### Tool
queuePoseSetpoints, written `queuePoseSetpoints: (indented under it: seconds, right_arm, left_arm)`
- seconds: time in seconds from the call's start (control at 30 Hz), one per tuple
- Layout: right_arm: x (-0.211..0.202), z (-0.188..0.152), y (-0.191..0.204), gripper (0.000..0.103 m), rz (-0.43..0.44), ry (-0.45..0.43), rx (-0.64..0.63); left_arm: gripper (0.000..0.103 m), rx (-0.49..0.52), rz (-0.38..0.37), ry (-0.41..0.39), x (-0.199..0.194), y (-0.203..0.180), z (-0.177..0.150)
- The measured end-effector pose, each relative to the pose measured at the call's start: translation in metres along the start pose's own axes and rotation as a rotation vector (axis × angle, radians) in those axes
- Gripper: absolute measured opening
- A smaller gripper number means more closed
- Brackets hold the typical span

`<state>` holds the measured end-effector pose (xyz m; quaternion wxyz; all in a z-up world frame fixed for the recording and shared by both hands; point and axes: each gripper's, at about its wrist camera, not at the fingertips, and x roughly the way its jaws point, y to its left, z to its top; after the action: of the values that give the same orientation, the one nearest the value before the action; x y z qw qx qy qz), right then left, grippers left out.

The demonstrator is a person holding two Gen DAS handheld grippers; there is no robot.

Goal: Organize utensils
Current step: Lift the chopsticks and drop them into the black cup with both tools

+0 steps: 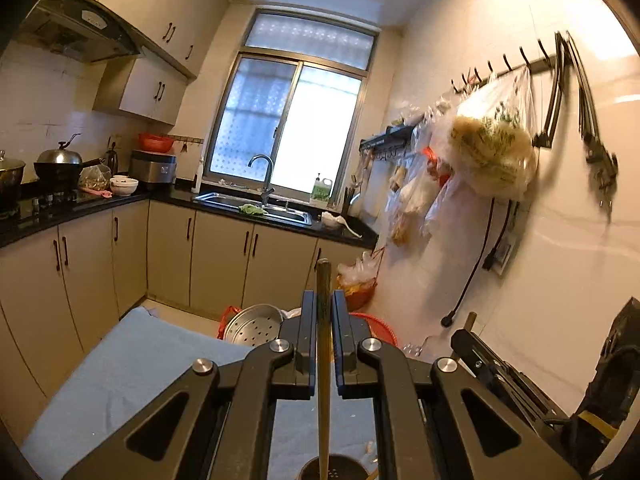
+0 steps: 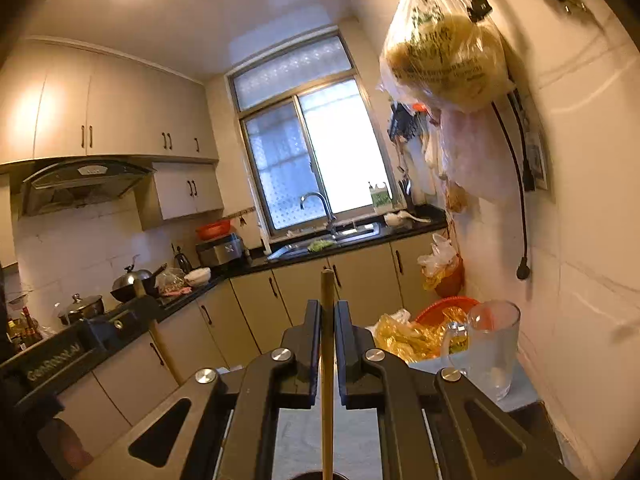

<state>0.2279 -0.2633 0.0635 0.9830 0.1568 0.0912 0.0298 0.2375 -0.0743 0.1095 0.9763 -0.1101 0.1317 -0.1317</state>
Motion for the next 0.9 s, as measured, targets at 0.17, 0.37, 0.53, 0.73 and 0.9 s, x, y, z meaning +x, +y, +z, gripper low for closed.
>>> queuePoseSetpoints:
  seconds: [0.17, 0.37, 0.53, 0.73, 0.9]
  right_arm:
    - [0.012, -0.021, -0.012, 0.008, 0.000, 0.048, 0.017]
    - [0.017, -0.046, -0.015, 0.008, 0.014, 0.107, 0.022]
    - [0.018, -0.059, -0.020, 0.010, 0.028, 0.138, 0.034]
    - [0.016, -0.062, -0.027, 0.011, 0.038, 0.153, 0.048]
    - [0.002, -0.059, -0.027, 0.030, 0.047, 0.154, 0.055]
  left_arm:
    - [0.007, 0.003, 0.004, 0.033, 0.008, 0.007, -0.026]
    - [0.007, 0.034, 0.010, 0.101, 0.015, 0.002, -0.042]
    - [0.007, 0.067, 0.012, 0.143, 0.016, 0.000, -0.055]
    - [0.014, 0.046, 0.004, 0.186, 0.015, 0.005, -0.062]
    - [0.058, 0.035, -0.006, 0.175, -0.004, 0.005, -0.055]
